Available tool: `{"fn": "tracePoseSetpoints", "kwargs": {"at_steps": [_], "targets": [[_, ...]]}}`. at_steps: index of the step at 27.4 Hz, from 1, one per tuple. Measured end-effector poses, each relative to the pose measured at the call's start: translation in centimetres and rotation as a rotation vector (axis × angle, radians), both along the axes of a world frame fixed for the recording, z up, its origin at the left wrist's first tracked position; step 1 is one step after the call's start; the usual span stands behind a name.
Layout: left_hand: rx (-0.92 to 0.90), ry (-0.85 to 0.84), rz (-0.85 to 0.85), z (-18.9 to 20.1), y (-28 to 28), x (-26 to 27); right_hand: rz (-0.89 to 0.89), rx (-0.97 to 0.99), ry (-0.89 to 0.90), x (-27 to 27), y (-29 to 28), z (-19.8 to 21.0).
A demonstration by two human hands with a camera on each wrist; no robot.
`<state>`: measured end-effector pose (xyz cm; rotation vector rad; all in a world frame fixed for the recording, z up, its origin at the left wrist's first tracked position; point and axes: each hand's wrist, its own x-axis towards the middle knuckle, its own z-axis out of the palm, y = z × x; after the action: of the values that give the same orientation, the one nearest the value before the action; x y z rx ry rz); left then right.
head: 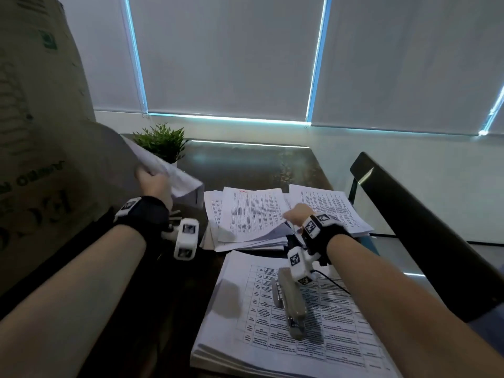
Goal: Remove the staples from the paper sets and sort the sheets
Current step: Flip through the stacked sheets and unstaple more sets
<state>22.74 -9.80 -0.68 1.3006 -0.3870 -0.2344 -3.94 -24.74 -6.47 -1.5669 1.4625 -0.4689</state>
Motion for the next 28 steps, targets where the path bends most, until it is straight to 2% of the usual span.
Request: {"fn": "tracePoseSetpoints", "kwargs": {"at_steps": [1,2,5,7,8,10,12,14,15,17,18,21,23,24,26,28], "targets": [[-0.031,0.003,-0.097,0.8,-0.6,-0.9,-0.028,-0.049,-0.043,0.0,0.5,1.3],[-0.025,0.025,-0.243,1.8,-1.2,-2.1,-0.046,-0.035,-0.192,0.1,1.4,2.4],[-0.177,0.103,-0.635,5.3,-3.2,-6.9,0.116,0.299,-0.674,-0.7,2.1,5.8],[-0.197,0.129,-0.856,5.8,-4.6,-9.8,0.152,0.506,-1.001,-3.3,1.7,6.9],[-0.149,0.1,-0.905,5.7,-5.4,-10.8,0.126,0.445,-1.047,-4.7,1.6,7.3],[-0.014,-0.027,-0.895,4.9,-7.2,-12.5,0.117,0.252,-0.977,-7.5,0.9,7.9],[0.156,-0.16,-0.795,3.0,-9.5,-13.5,-0.006,0.073,-0.884,-9.8,-1.2,6.9],[0.329,-0.185,-0.755,0.8,-11.2,-14.2,-0.201,-0.141,-0.659,-11.8,-4.5,4.6],[0.416,-0.188,-0.765,-0.3,-11.9,-14.7,-0.283,-0.214,-0.484,-12.8,-6.6,2.8],[0.651,-0.301,-0.721,-2.5,-12.9,-14.1,-0.337,-0.255,-0.216,-14.4,-10.4,-0.5],[0.789,-0.4,-0.667,-3.5,-13.0,-13.1,-0.336,-0.233,-0.116,-14.5,-9.9,-0.6],[1.12,-0.606,-0.55,-6.2,-12.3,-7.4,-0.266,-0.235,0.285,-14.5,-8.8,-0.5],[1.24,-0.609,-0.471,-7.4,-11.1,-4.3,-0.235,-0.33,0.551,-13.1,-8.0,0.5],[1.267,-0.568,-0.455,-7.7,-10.5,-3.4,-0.178,-0.393,0.614,-11.7,-7.7,0.9],[1.305,-0.529,-0.494,-8.6,-9.9,-2.6,0.076,-0.399,0.495,-7.9,-6.4,1.3],[1.312,-0.492,-0.568,-9.4,-10.0,-2.3,0.383,-0.273,0.42,-3.8,-4.5,0.9]]}}
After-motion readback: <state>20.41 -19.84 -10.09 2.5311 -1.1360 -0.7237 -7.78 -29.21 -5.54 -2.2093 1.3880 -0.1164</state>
